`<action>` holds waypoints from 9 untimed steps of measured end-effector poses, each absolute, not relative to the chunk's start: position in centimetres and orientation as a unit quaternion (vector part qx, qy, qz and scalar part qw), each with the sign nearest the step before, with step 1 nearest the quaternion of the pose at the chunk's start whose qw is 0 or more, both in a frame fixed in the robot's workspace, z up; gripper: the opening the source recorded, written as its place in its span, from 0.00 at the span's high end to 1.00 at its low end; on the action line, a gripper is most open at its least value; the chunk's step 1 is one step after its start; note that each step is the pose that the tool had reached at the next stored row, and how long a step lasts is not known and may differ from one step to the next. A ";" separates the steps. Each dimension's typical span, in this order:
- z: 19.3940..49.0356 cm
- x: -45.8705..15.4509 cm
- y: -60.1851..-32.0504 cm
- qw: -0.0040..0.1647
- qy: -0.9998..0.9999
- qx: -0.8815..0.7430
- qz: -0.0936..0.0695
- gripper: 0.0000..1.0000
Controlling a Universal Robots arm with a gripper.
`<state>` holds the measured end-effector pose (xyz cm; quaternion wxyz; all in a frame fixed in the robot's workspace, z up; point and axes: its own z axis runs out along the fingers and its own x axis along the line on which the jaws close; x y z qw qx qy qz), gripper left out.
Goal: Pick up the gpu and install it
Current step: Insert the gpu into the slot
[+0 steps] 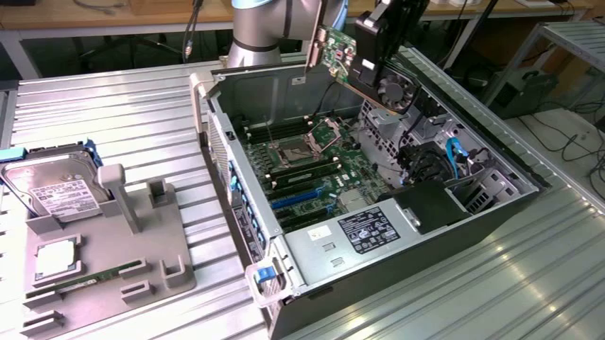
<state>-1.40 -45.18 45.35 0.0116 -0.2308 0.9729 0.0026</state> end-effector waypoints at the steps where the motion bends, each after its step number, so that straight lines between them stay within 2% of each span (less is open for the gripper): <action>1: 45.4 -1.4 -45.2 0.012 0.972 -0.234 0.003 0.73; 9: 45.4 -1.4 -45.2 0.011 0.965 -0.262 0.003 0.73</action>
